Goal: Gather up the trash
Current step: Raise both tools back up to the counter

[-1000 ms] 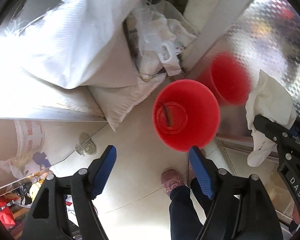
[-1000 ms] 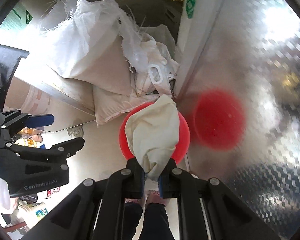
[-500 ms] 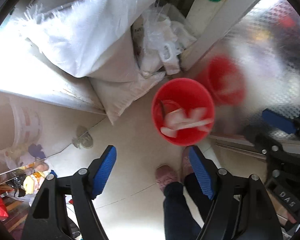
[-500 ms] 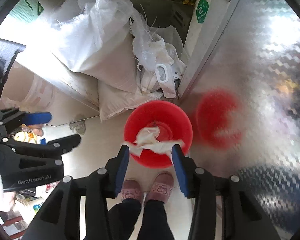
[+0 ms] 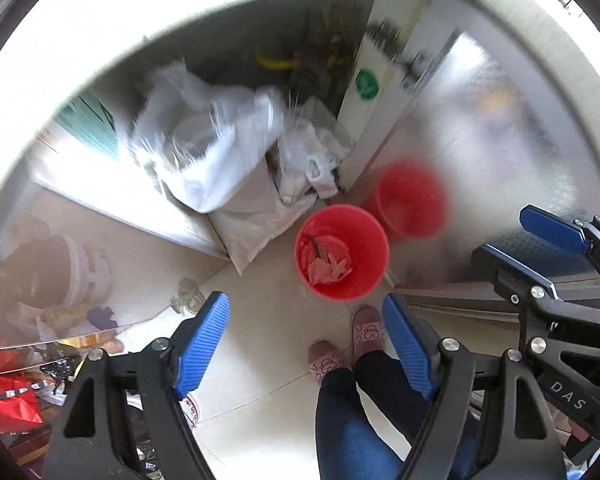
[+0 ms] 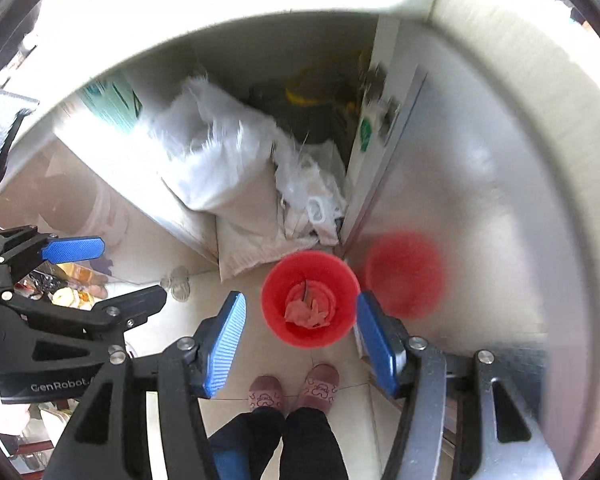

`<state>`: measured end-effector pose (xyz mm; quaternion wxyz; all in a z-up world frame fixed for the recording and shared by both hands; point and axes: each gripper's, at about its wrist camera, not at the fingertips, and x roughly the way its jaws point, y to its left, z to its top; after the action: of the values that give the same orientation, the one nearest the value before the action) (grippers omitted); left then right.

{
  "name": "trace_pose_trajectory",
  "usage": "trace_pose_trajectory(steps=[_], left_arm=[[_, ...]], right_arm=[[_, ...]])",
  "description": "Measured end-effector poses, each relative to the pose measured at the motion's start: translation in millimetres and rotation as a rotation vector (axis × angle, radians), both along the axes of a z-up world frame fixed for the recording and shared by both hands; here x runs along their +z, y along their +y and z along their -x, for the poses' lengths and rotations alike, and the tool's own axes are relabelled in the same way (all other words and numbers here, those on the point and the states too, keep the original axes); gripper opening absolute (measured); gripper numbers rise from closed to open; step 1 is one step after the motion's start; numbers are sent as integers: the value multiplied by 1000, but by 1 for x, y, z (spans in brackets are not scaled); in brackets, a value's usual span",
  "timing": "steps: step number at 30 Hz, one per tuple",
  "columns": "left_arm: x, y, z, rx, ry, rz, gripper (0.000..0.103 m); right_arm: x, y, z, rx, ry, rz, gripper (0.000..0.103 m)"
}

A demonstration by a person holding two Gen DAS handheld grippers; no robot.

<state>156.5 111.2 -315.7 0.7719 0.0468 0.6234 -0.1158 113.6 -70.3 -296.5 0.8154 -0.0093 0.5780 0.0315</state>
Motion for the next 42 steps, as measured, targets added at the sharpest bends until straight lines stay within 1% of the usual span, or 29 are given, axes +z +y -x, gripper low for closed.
trace_pose_trajectory(steps=[5,7,9,11,13,16,19,21,22,25,29,33,36,38,42], left_arm=[[68,-11,5,-9,-83,7,77],[94,-14,3,-23,-123,13,77],[117,-19,-1,-29,-149,30,77],[137,-28,-6,-47,-180,46,77],[155,-39,-12,-79,-219,44,77],[177,-56,-27,-128,-261,47,79],[196,-80,-44,-185,-286,56,82],[205,-97,-57,-223,-301,57,82],[207,-105,-63,-239,-307,52,84],[214,-130,-81,-292,-316,39,87],[206,-161,-112,-349,-298,26,87],[190,-188,-145,-381,-267,12,87],[173,-206,-165,-416,-218,-5,87],[162,-216,-176,-439,-188,-19,87],[144,-234,-192,-477,-157,-49,87]], right_arm=[[67,-10,10,-40,-84,21,60],[94,-16,13,-64,-125,33,65],[119,-24,17,-96,-161,42,67],[141,-32,21,-128,-200,32,67],[161,-40,24,-163,-244,39,71],[182,-52,24,-221,-291,66,78],[201,-70,23,-280,-329,85,79],[211,-82,19,-320,-348,101,82],[213,-88,17,-342,-354,107,85],[218,-109,9,-398,-366,118,87],[215,-137,-14,-459,-352,112,87],[207,-162,-33,-518,-324,107,87],[194,-178,-45,-560,-287,82,87],[184,-187,-52,-583,-261,65,87],[166,-204,-65,-609,-208,42,87]])
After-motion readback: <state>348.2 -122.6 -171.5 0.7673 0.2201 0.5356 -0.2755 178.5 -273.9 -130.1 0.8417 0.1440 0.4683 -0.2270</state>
